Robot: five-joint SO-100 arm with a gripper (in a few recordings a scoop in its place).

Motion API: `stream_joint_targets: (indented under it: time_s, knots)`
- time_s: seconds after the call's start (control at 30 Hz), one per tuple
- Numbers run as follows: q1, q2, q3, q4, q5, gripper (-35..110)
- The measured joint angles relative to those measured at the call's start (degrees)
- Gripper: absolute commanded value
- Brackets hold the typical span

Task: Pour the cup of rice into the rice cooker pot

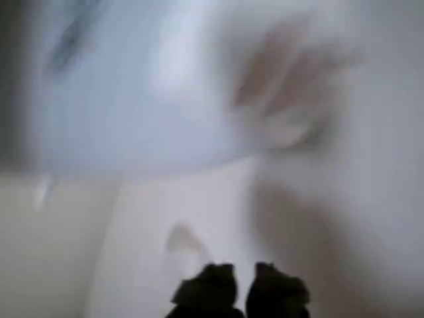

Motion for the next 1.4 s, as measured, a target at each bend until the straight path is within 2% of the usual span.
stream_joint_targets:
  time_s: [0.07,0.2,0.43,0.83,1.17,1.4]
  knots:
    - [4.31,-0.18,0.0,6.06,2.55,0]
    - [12.13,0.35,2.2,11.34,4.39,0]
    - [19.25,0.53,7.29,10.99,5.1,0]
    - [19.78,0.53,7.73,10.9,5.54,0]
    - [13.01,0.53,7.73,10.9,5.63,0]
    - [13.62,0.53,7.82,10.9,7.21,0]
